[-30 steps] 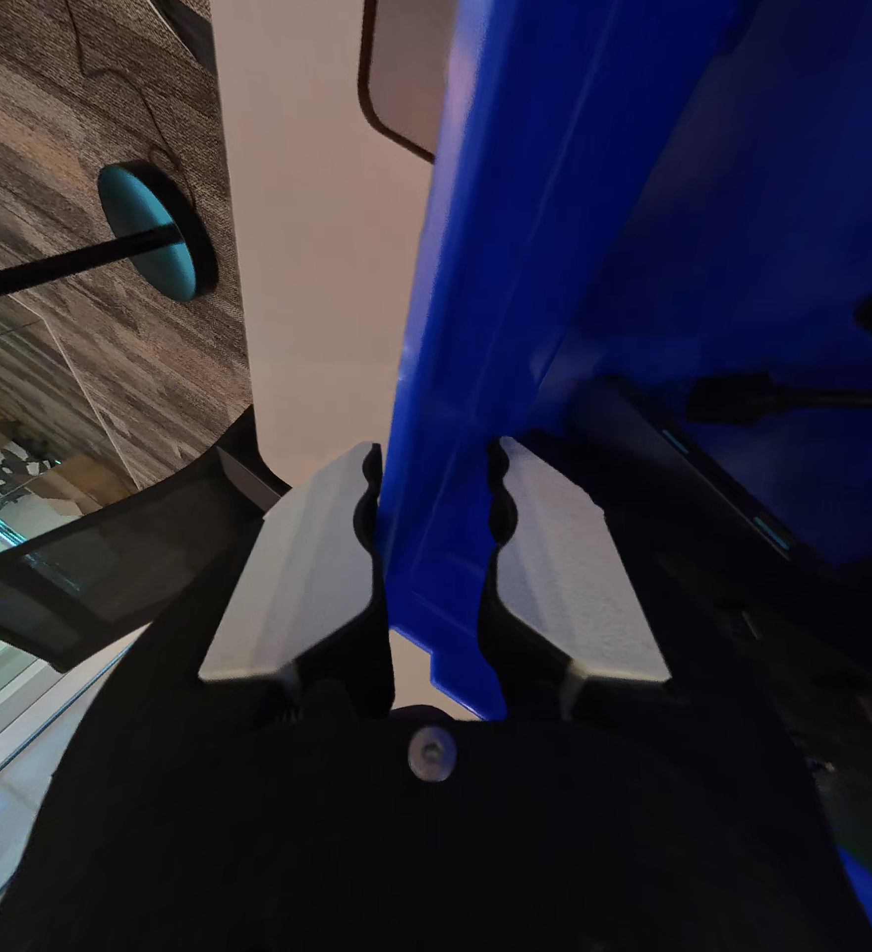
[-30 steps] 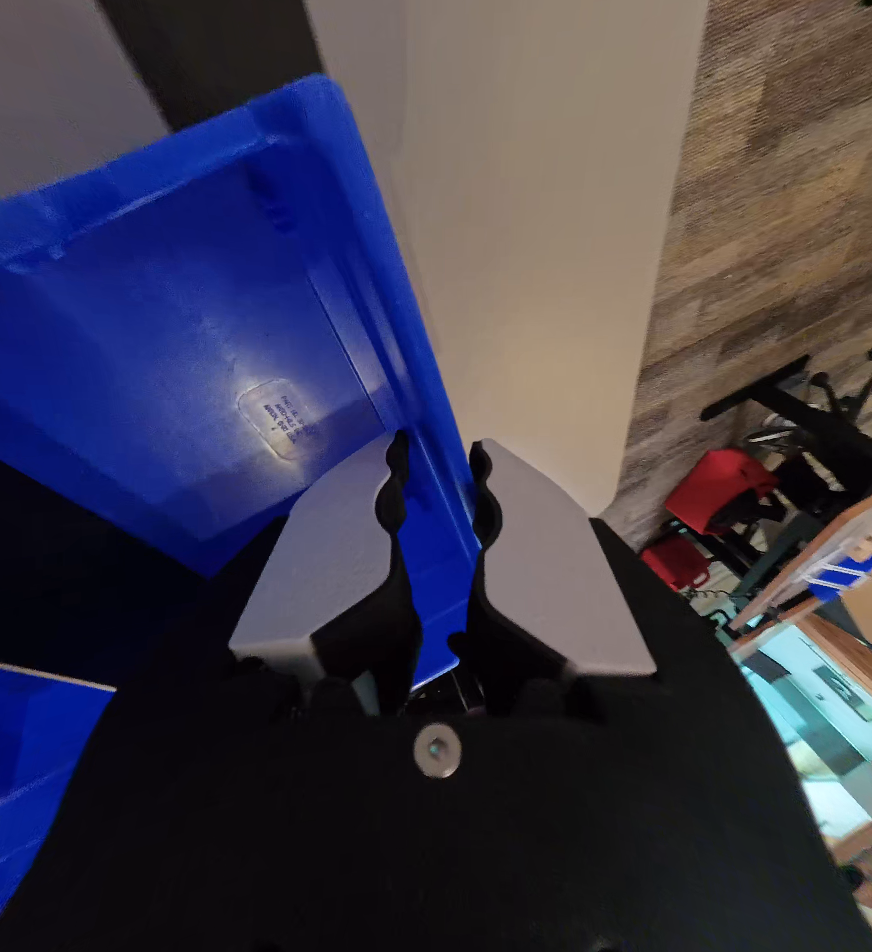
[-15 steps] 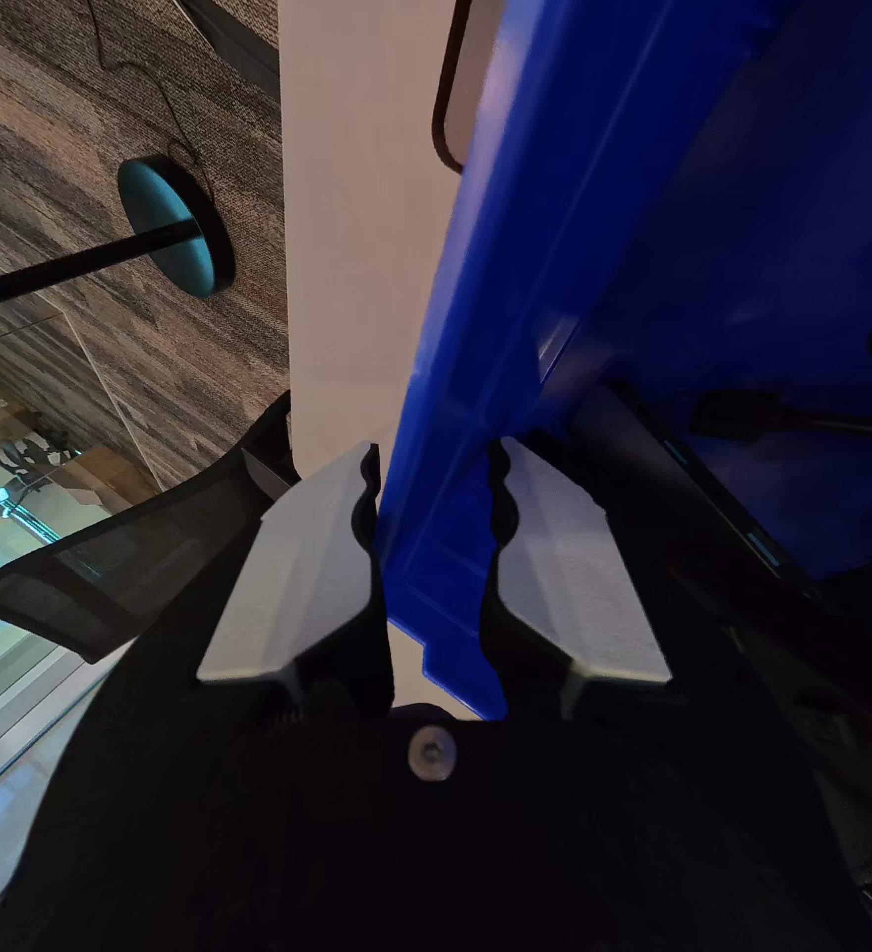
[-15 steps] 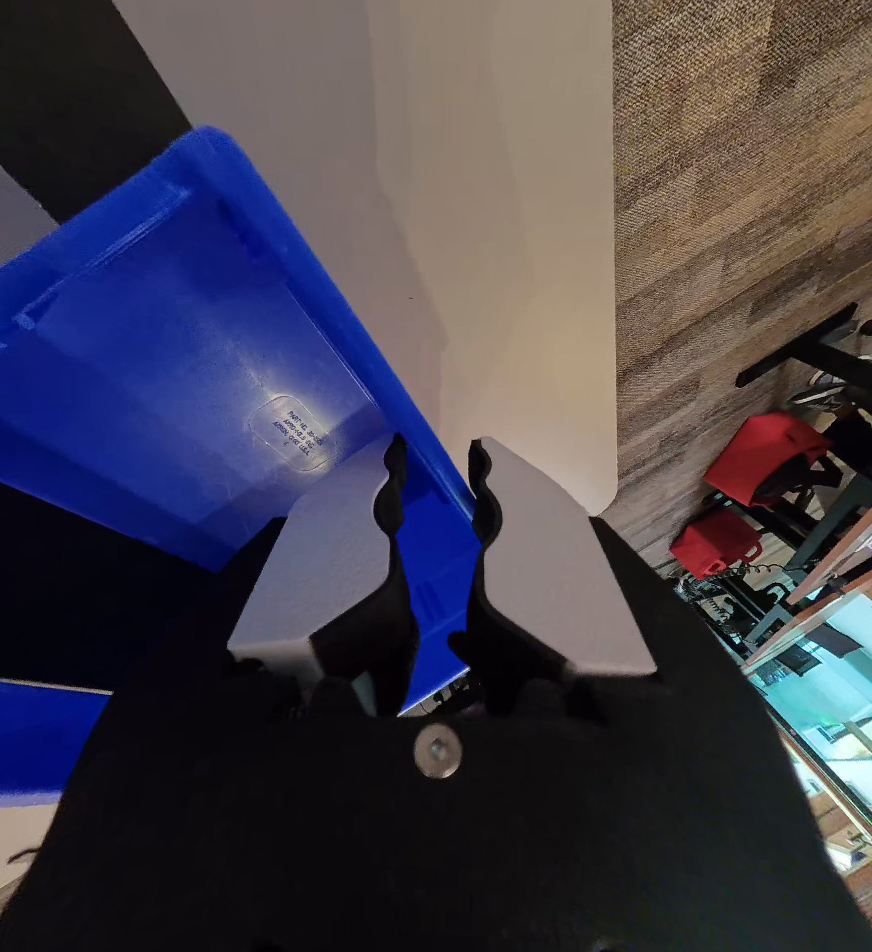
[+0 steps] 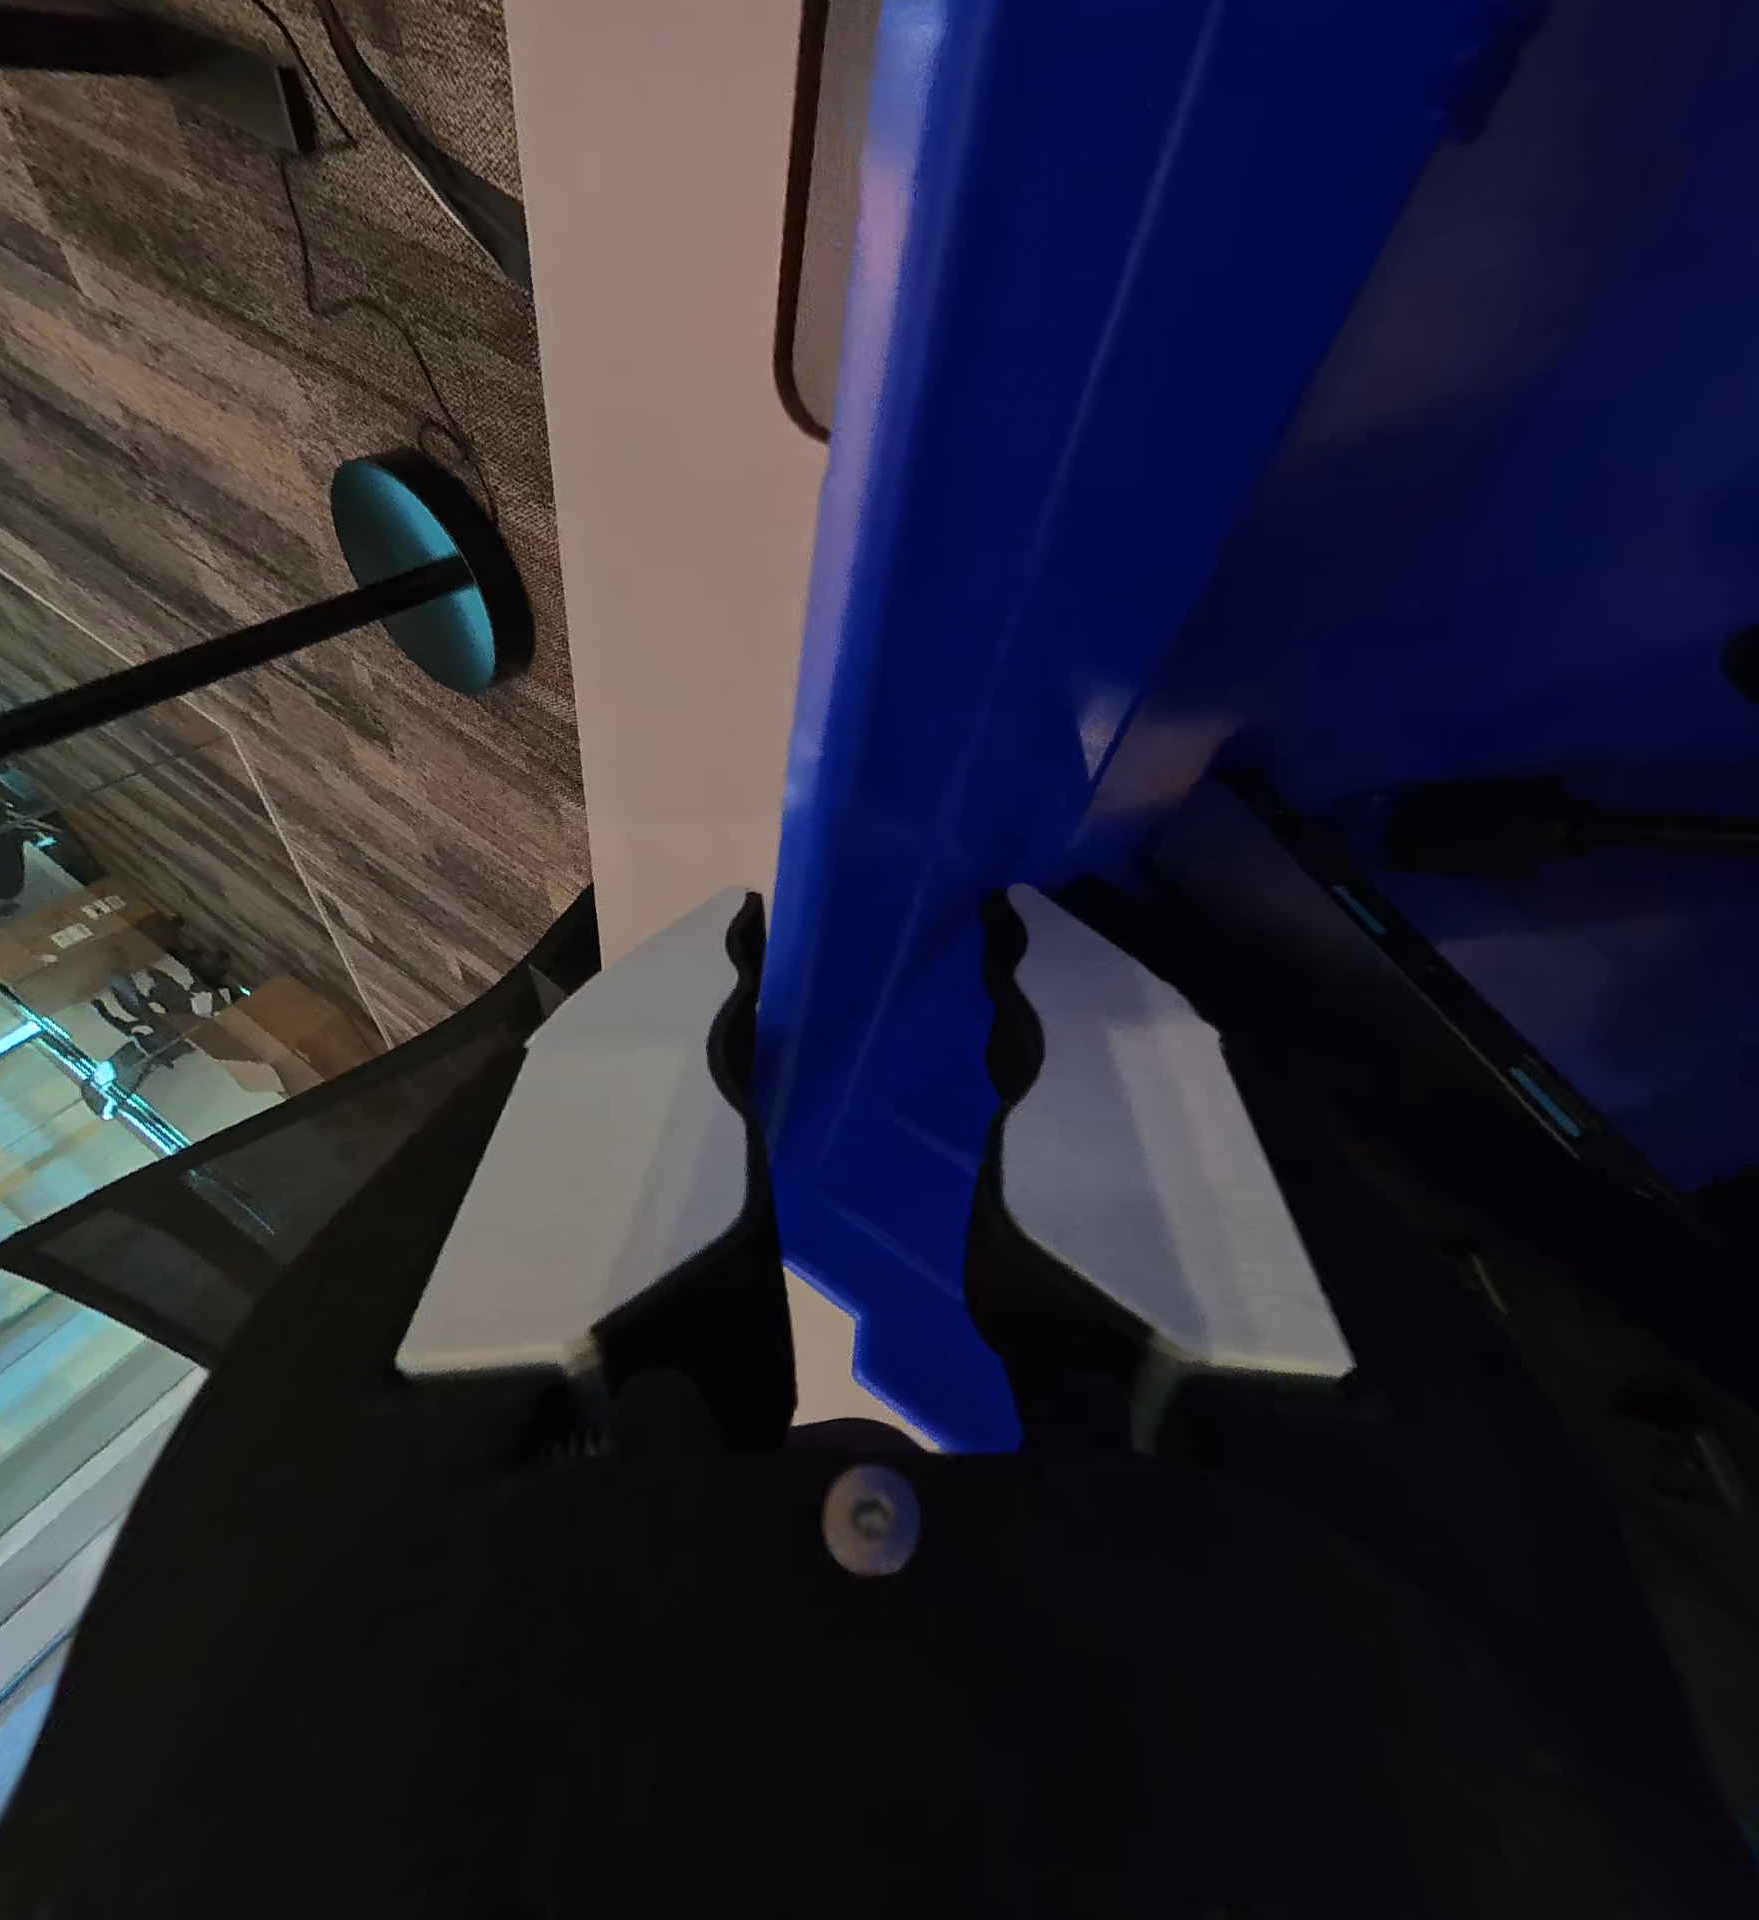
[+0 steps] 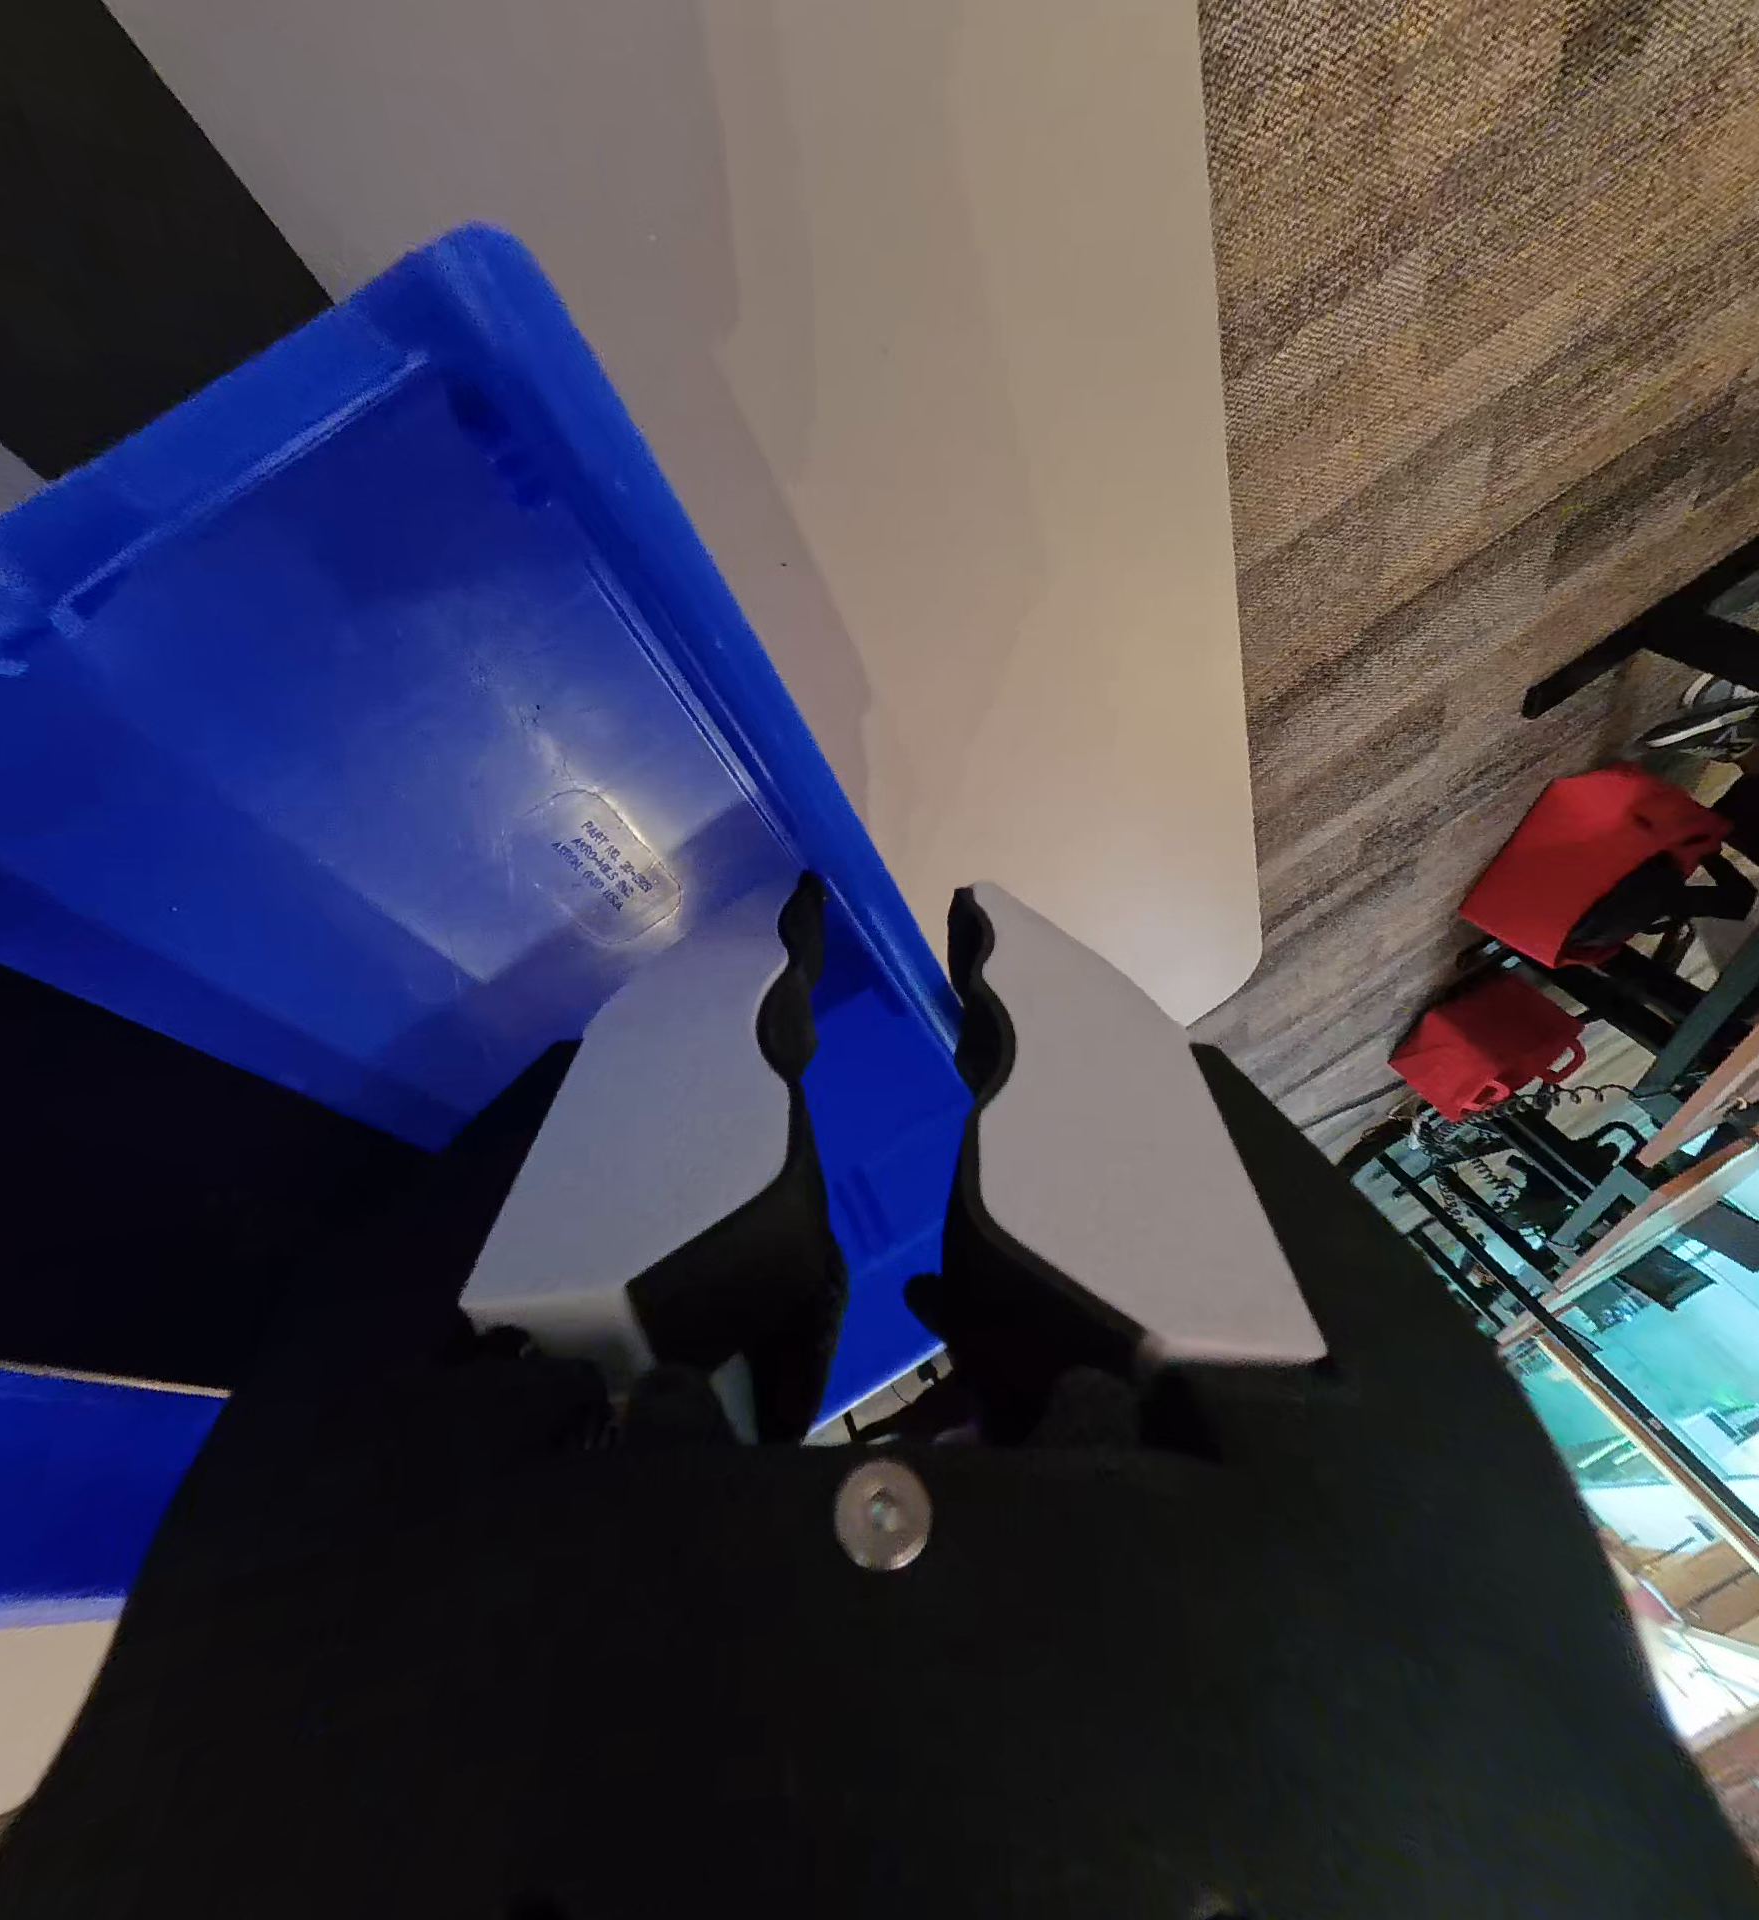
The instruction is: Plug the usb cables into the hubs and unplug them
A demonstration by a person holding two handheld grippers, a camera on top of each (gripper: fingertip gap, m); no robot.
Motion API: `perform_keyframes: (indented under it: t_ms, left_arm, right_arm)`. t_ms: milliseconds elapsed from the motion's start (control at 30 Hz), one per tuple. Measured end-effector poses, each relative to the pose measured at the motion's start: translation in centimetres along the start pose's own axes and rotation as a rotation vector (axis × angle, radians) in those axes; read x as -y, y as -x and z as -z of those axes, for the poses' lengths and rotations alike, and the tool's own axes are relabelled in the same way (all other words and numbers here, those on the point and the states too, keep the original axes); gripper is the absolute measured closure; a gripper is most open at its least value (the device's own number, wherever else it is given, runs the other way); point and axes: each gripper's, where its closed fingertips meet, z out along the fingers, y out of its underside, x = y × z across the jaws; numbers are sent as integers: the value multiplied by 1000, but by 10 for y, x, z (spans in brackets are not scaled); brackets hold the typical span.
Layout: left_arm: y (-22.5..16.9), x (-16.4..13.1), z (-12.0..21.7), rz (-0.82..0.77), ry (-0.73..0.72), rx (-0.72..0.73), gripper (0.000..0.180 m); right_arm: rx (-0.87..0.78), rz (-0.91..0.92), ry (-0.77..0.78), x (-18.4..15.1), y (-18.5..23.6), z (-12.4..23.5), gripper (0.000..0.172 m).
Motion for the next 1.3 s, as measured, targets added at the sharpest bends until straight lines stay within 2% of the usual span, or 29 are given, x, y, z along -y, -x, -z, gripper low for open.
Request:
perform_keyframes:
  t_ms: [100, 133, 167, 233, 300, 400, 467, 600, 667, 733, 800, 867, 900, 967, 1033, 1100, 1300]
  left_arm:
    - [0, -1, 0, 29, -2, -12, 136]
    - [3, -2, 2, 62, 2, -7, 130]
    - [8, -4, 6, 100, -11, 4, 125]
    - [19, -11, 21, 204, -51, 28, 120]
    - [34, -24, 47, 310, -103, 101, 115]
    - [29, -22, 115, 456, -326, 143, 115]
    - [4, -8, 169, 531, -488, 111, 109]
    - [-86, 48, 268, 497, -785, 44, 104]
    - [-142, 82, 296, 468, -876, -30, 101]
    - [-196, 123, 311, 444, -953, -110, 100]
    - [-251, 160, 301, 403, -914, -228, 91]
    - [-297, 190, 269, 364, -804, -333, 87]
    - [-317, 202, 254, 337, -763, -378, 80]
    - [-342, 224, 234, 331, -748, -429, 82]
    - [-348, 229, 210, 373, -687, -414, 69]
    - [-353, 236, 213, 421, -732, -471, 72]
    - [-355, 230, 202, 521, -746, -443, 69]
  right_arm:
    - [-39, -17, 7, 1, -2, -1, 143]
    - [-72, -31, 0, 2, -3, 0, 139]
    - [-108, -51, -24, 4, -4, 4, 125]
    - [-178, -99, -96, 4, -5, 20, 118]
    - [-235, -144, -187, 2, 0, 48, 113]
    - [-297, -194, -365, -1, 26, 103, 111]
    - [-287, -215, -504, 0, 61, 142, 108]
    - [-169, -177, -801, 19, 168, 210, 111]
    - [-80, -152, -914, 34, 225, 227, 111]
    - [48, -112, -986, 53, 280, 230, 107]
    - [140, -123, -1008, 67, 315, 218, 101]
    - [278, -152, -1022, 82, 348, 199, 96]
    - [309, -168, -1007, 87, 360, 188, 93]
    - [341, -191, -970, 96, 377, 163, 90]
    - [338, -193, -940, 104, 388, 143, 87]
    - [329, -139, -898, 106, 397, 130, 82]
    - [395, -154, -934, 116, 405, 129, 72]
